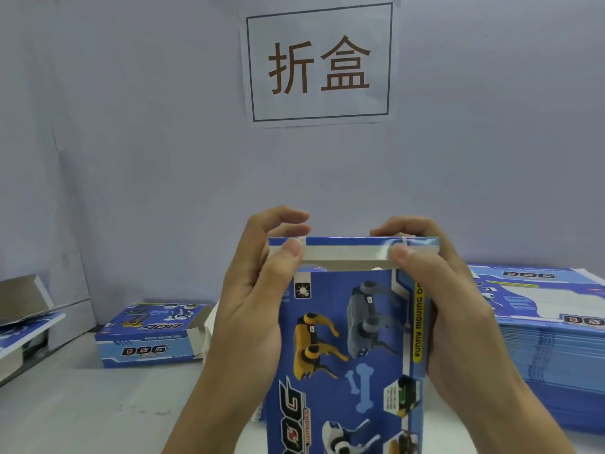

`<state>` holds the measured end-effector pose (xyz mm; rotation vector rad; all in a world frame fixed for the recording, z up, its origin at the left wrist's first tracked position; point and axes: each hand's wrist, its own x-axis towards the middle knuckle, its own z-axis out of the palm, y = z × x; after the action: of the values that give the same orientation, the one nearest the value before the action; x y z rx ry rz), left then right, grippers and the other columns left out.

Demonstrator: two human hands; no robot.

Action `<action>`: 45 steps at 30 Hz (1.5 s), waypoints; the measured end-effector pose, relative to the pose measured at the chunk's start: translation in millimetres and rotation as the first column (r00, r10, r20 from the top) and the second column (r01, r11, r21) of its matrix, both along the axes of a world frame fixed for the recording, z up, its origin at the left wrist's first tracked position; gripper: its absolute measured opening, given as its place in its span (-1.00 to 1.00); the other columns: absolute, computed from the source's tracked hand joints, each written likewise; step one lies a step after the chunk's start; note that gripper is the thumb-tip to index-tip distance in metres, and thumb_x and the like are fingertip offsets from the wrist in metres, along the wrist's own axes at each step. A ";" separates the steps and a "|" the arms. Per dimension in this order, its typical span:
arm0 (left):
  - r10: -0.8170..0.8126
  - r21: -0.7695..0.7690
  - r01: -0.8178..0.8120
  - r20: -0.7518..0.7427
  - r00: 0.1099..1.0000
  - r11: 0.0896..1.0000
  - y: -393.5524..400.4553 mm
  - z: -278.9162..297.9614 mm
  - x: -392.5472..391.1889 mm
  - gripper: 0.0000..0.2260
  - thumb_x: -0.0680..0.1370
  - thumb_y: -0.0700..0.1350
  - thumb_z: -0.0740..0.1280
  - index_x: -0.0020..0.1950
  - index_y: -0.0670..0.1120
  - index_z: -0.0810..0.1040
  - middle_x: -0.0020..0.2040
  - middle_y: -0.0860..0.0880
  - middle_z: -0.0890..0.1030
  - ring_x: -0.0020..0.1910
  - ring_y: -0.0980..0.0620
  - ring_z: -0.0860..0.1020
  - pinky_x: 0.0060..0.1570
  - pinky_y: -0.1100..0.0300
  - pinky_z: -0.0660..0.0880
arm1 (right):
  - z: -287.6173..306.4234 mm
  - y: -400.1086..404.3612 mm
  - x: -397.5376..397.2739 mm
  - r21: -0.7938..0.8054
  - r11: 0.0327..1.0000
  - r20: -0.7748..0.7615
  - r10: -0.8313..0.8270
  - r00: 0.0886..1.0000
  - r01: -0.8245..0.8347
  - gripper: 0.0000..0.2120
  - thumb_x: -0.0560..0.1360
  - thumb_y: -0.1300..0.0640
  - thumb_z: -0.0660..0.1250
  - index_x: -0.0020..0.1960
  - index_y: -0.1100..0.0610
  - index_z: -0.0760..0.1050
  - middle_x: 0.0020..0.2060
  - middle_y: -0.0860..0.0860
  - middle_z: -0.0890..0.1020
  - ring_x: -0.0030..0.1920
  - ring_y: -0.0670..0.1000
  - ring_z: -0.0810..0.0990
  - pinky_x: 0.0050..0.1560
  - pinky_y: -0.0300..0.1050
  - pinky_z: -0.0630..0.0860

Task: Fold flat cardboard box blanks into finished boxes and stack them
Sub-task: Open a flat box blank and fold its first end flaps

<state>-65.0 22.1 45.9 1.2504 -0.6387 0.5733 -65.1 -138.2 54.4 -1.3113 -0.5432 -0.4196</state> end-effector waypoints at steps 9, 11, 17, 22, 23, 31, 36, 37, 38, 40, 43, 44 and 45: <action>-0.099 0.019 0.099 0.043 0.994 0.995 6.8 -0.1 2.4 -0.83 0.40 0.00 0.27 -0.12 0.01 0.62 0.07 0.04 0.66 -0.06 0.00 0.71 -0.24 0.16 0.63 | -5.0 -5.8 0.3 0.070 0.991 0.038 0.108 0.993 -0.111 -0.85 0.31 0.21 0.35 -0.19 0.04 0.65 -0.22 -0.10 0.70 -0.25 -0.09 0.71 -0.36 -0.23 0.60; -0.125 0.005 0.125 0.028 0.992 0.992 7.4 -1.0 3.7 -0.82 0.38 -0.01 0.28 -0.13 0.00 0.63 0.15 0.04 0.64 0.00 0.00 0.70 -0.24 0.19 0.62 | -3.0 -8.0 1.6 0.078 0.987 0.020 0.138 0.990 -0.139 -0.83 0.31 0.22 0.31 -0.21 0.07 0.66 -0.08 -0.09 0.71 -0.19 -0.09 0.72 -0.33 -0.25 0.59; -0.142 -0.016 0.142 -0.010 0.990 0.990 11.8 -2.9 7.5 -0.81 0.33 0.01 0.30 -0.18 -0.01 0.65 0.22 0.01 0.63 0.03 -0.04 0.70 -0.19 0.13 0.64 | 1.1 -6.1 1.0 0.056 0.982 -0.017 0.182 0.983 -0.181 -0.78 0.41 0.10 0.25 -0.13 0.18 0.62 -0.10 -0.12 0.72 -0.14 -0.11 0.73 -0.29 -0.29 0.60; 0.003 0.132 -0.015 0.087 0.996 0.991 13.5 -5.3 2.4 -0.70 0.32 0.17 0.56 -0.01 0.18 0.60 0.29 0.10 0.58 0.23 -0.10 0.61 -0.08 0.01 0.66 | -7.9 -5.6 -6.4 0.113 0.974 0.030 0.192 0.981 -0.194 -0.82 0.43 0.05 0.34 -0.09 0.03 0.72 0.24 -0.13 0.60 0.19 -0.04 0.65 -0.10 -0.08 0.64; 0.005 0.146 -0.019 0.093 0.996 0.989 13.6 -4.9 1.2 -0.67 0.31 0.22 0.56 0.00 0.20 0.59 0.30 0.11 0.57 0.25 -0.12 0.60 -0.06 -0.02 0.66 | -8.5 -5.8 -6.3 0.119 0.974 0.040 0.191 0.981 -0.194 -0.81 0.42 0.06 0.34 -0.08 0.02 0.72 0.26 -0.13 0.59 0.24 -0.03 0.62 -0.07 -0.06 0.64; -0.042 -0.077 0.036 -0.078 0.996 0.996 1.6 -5.4 8.1 -0.81 0.50 -0.02 0.30 -0.29 -0.02 0.58 0.12 0.00 0.67 0.00 0.01 0.69 -0.25 0.16 0.64 | -14.0 -3.0 1.5 0.003 1.000 0.106 0.018 0.994 -0.018 -0.86 0.38 -0.01 0.41 -0.17 0.02 0.70 0.21 -0.07 0.61 0.22 0.01 0.61 0.08 0.28 0.59; -0.081 -0.037 0.078 -0.064 0.995 0.996 5.5 -8.0 11.8 -0.83 0.51 -0.09 0.24 -0.19 -0.03 0.61 0.20 0.01 0.64 -0.02 -0.03 0.70 -0.24 0.12 0.65 | -16.7 -0.7 5.0 -0.006 1.000 0.122 -0.016 0.992 0.017 -0.80 0.38 -0.08 0.39 -0.15 0.00 0.71 0.18 -0.09 0.62 0.26 0.02 0.59 0.19 0.32 0.53; -0.082 -0.020 0.081 -0.061 0.995 0.997 7.9 -7.9 11.7 -0.81 0.50 -0.10 0.24 -0.20 -0.03 0.63 0.22 0.02 0.63 0.02 0.00 0.70 -0.24 0.15 0.64 | -17.5 -0.9 6.2 0.014 1.000 0.110 0.016 0.994 -0.018 -0.85 0.41 -0.02 0.41 -0.15 0.02 0.71 0.14 -0.08 0.64 0.21 0.01 0.62 0.11 0.22 0.58; -0.084 0.002 0.084 -0.055 0.995 0.996 11.1 -9.0 12.0 -0.84 0.49 -0.08 0.28 -0.20 -0.02 0.65 0.24 0.03 0.62 0.06 0.01 0.68 -0.22 0.16 0.63 | -17.3 -0.5 6.7 0.042 0.997 0.093 0.062 0.994 -0.066 -0.87 0.43 0.03 0.40 -0.15 0.03 0.71 0.08 -0.07 0.66 0.12 0.00 0.67 0.00 0.09 0.62; -0.058 0.106 0.062 -0.039 0.998 0.992 15.4 -8.1 9.6 -0.86 0.40 0.09 0.49 -0.13 0.06 0.66 0.29 0.07 0.59 0.14 -0.06 0.66 -0.17 0.07 0.65 | -17.5 0.8 6.5 0.062 0.989 0.076 0.128 0.989 -0.133 -0.84 0.49 0.06 0.32 -0.11 0.04 0.69 -0.06 0.04 0.69 -0.05 0.04 0.72 -0.15 -0.06 0.64; 0.030 0.214 -0.032 0.010 0.999 0.976 21.6 -8.3 9.2 -0.63 0.24 0.28 0.58 -0.08 0.15 0.65 0.30 0.14 0.57 0.13 -0.09 0.67 -0.18 0.00 0.67 | -18.3 3.8 4.9 0.003 0.991 0.083 0.133 0.988 -0.133 -0.83 0.54 0.01 0.29 0.03 0.01 0.63 -0.07 0.28 0.62 -0.09 0.19 0.72 -0.15 0.13 0.67; 0.045 0.203 -0.049 0.022 0.999 0.978 22.6 -7.1 9.1 -0.65 0.25 0.28 0.57 -0.09 0.15 0.66 0.28 0.14 0.58 0.13 -0.07 0.67 -0.18 0.02 0.67 | -18.9 4.4 4.7 -0.021 0.990 0.098 0.141 0.985 -0.140 -0.84 0.54 0.01 0.31 0.07 -0.01 0.61 -0.05 0.25 0.62 -0.08 0.21 0.72 -0.15 0.14 0.67; 0.055 0.193 -0.060 0.032 0.998 0.979 22.7 -6.2 8.9 -0.67 0.26 0.26 0.57 -0.10 0.14 0.67 0.28 0.13 0.59 0.13 -0.08 0.67 -0.19 0.02 0.67 | -19.4 4.7 4.4 -0.047 0.989 0.121 0.148 0.981 -0.144 -0.85 0.54 0.03 0.34 0.10 -0.03 0.58 -0.03 0.19 0.64 -0.08 0.20 0.72 -0.15 0.10 0.67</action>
<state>-56.0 44.8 39.7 1.4499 -0.6946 0.5869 -60.7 -133.5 35.0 -1.2782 -0.7503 -0.3722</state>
